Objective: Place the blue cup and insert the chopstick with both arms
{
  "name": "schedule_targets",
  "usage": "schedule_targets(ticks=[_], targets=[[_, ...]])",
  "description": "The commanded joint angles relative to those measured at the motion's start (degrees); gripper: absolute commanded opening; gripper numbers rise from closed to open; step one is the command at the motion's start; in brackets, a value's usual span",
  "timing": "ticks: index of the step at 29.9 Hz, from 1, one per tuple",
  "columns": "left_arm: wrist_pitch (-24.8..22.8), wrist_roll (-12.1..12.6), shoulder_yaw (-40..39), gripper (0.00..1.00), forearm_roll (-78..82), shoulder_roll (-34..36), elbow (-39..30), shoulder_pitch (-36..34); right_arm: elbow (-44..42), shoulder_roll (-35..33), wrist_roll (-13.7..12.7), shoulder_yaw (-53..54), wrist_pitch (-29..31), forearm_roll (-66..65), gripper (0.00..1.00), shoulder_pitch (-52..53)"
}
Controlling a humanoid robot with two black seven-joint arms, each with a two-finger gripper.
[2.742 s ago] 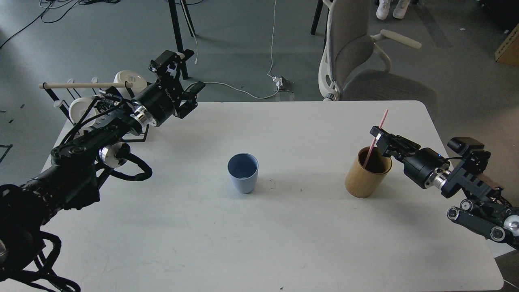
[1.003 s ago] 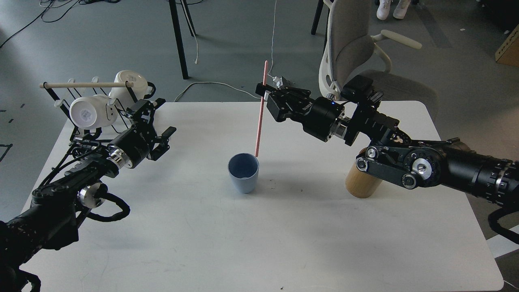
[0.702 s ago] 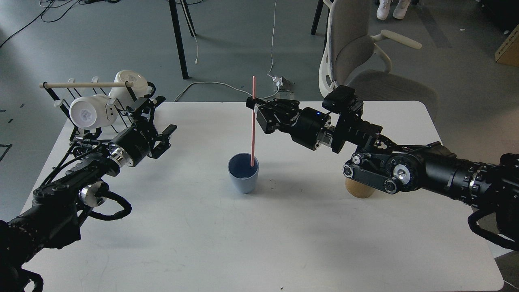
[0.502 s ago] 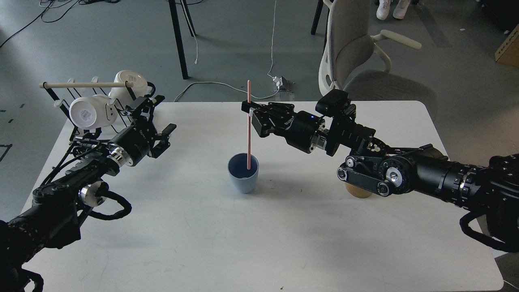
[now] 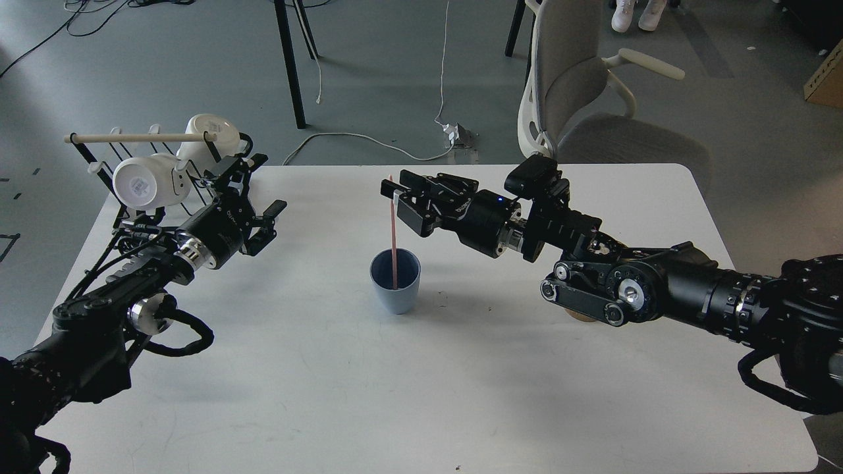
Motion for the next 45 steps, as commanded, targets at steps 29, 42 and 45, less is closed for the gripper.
schedule_targets(ticks=[29,42,45], targets=[[0.0,0.0,-11.4,0.94,-3.3,2.8,-0.5,-8.4,15.2,-14.1,0.0,38.9,19.2,53.2,0.99,-12.8],[0.0,0.0,-11.4,0.94,-3.3,2.6,-0.5,-8.3,15.2,-6.4,0.0,45.6,18.5,53.1,0.99,-14.9],[0.0,0.0,-11.4,0.94,-3.3,2.6,-0.5,-8.3,15.3,-6.2,0.0,45.7,18.4,53.1,0.99,-14.9]])
